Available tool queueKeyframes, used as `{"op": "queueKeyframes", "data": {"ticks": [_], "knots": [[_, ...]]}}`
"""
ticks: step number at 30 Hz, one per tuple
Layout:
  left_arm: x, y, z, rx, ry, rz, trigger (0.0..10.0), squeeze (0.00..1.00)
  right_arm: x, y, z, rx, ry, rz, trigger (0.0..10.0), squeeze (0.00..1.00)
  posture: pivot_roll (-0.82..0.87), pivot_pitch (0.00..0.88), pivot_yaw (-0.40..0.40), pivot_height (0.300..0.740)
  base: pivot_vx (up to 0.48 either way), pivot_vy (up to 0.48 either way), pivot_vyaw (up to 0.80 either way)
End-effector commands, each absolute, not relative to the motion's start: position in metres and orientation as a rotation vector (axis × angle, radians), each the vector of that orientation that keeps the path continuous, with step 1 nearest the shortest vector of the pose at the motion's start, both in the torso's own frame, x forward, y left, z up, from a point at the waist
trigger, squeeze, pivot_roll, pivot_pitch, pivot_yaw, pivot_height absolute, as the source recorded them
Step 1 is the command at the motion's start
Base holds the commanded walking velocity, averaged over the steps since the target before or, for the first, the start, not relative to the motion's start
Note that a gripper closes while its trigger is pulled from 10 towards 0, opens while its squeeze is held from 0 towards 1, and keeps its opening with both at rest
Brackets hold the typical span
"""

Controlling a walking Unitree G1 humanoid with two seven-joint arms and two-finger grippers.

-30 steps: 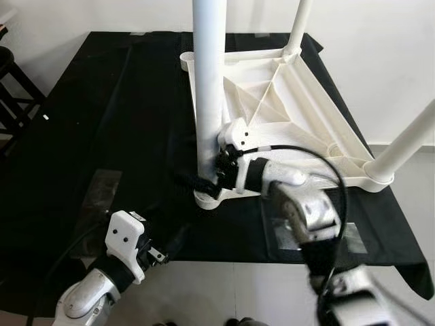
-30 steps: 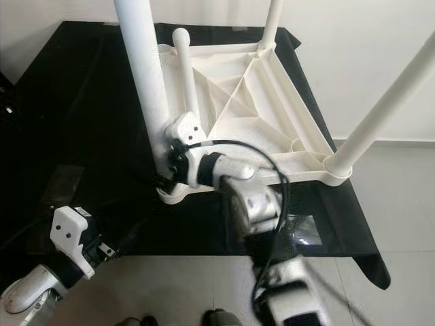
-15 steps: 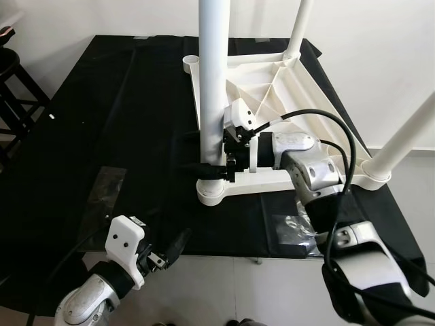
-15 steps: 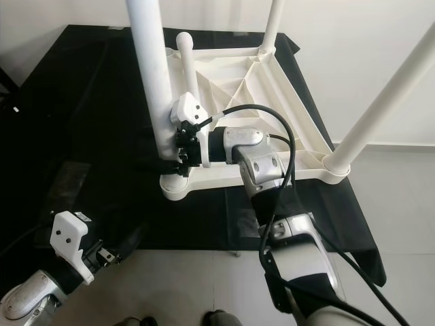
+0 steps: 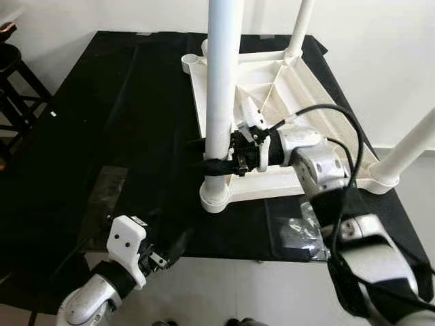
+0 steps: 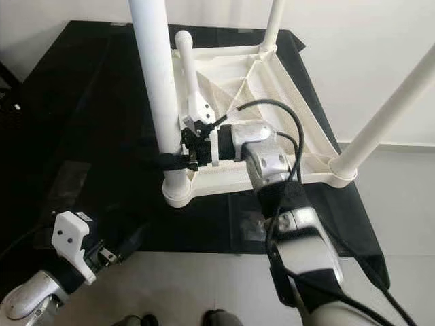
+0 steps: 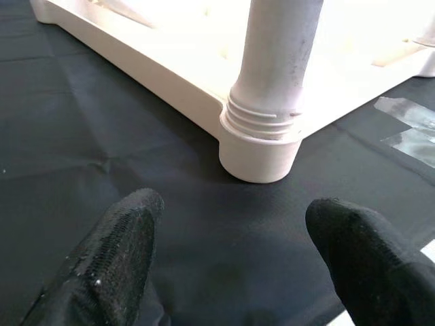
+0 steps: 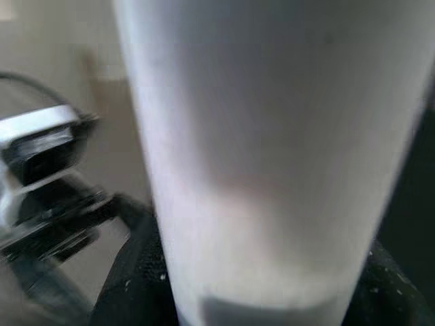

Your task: Building children table

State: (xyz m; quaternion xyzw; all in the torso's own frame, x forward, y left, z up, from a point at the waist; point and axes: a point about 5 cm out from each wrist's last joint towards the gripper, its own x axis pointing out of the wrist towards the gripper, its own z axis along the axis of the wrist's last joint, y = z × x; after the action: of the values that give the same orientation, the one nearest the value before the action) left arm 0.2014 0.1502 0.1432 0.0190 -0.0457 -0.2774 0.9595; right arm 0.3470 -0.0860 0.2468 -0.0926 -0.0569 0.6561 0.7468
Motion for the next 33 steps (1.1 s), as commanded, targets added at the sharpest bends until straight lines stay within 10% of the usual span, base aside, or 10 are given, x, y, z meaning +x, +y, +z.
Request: {"op": "queueKeyframes", "data": {"ticks": [1, 5, 14, 16, 19, 20, 30, 31, 33], "knots": [[0.200, 0.149, 0.142, 0.035, -0.093, -0.563, 10.0, 0.00, 0.350, -0.085, 0.212, -0.092, -0.030, 0.997, 0.0, 0.00, -0.13, 0.188, -0.073, 0.740, 0.000, 0.000, 0.00], [0.203, 0.151, 0.143, 0.038, -0.095, -0.562, 10.0, 0.00, 0.303, -0.078, 0.155, -0.065, 0.146, 0.646, 0.0, 0.00, -0.15, 0.189, -0.064, 0.740, 0.000, 0.000, 0.00], [0.207, 0.152, 0.140, 0.048, -0.094, -0.560, 10.0, 0.00, 0.302, -0.068, 0.153, -0.109, 0.131, 0.660, 0.0, 0.00, -0.13, 0.151, -0.067, 0.740, 0.000, 0.000, 0.00], [0.207, 0.154, 0.140, 0.052, -0.096, -0.546, 10.0, 0.00, 0.303, -0.064, 0.157, -0.112, 0.127, 0.675, 10.0, 0.00, -0.13, 0.149, -0.062, 0.740, 0.000, 0.000, 0.00], [0.208, 0.154, 0.140, 0.051, -0.096, -0.545, 10.0, 0.00, 0.304, -0.060, 0.161, -0.106, 0.120, 0.711, 10.0, 0.00, -0.14, 0.148, -0.059, 0.740, 0.000, 0.000, 0.00], [0.208, 0.153, 0.140, 0.049, -0.095, -0.550, 10.0, 0.00, 0.305, -0.060, 0.165, -0.080, 0.110, 0.706, 10.0, 1.00, -0.14, 0.147, -0.057, 0.740, 0.000, 0.000, 0.00], [0.208, 0.150, 0.139, 0.046, -0.094, -0.564, 10.0, 0.00, 0.316, -0.073, 0.199, -0.144, -0.020, 1.244, 10.0, 1.00, -0.12, 0.137, -0.062, 0.740, 0.000, 0.000, 0.00], [0.208, 0.149, 0.139, 0.045, -0.096, -0.562, 10.0, 0.00, 0.320, -0.080, 0.201, -0.196, -0.004, 1.342, 10.0, 0.85, -0.12, 0.137, -0.066, 0.740, 0.000, 0.000, 0.00], [0.208, 0.149, 0.139, 0.044, -0.097, -0.560, 10.0, 0.00, 0.323, -0.085, 0.201, -0.228, 0.009, 1.391, 10.0, 0.85, -0.12, 0.137, -0.066, 0.740, 0.000, 0.000, 0.00]]}}
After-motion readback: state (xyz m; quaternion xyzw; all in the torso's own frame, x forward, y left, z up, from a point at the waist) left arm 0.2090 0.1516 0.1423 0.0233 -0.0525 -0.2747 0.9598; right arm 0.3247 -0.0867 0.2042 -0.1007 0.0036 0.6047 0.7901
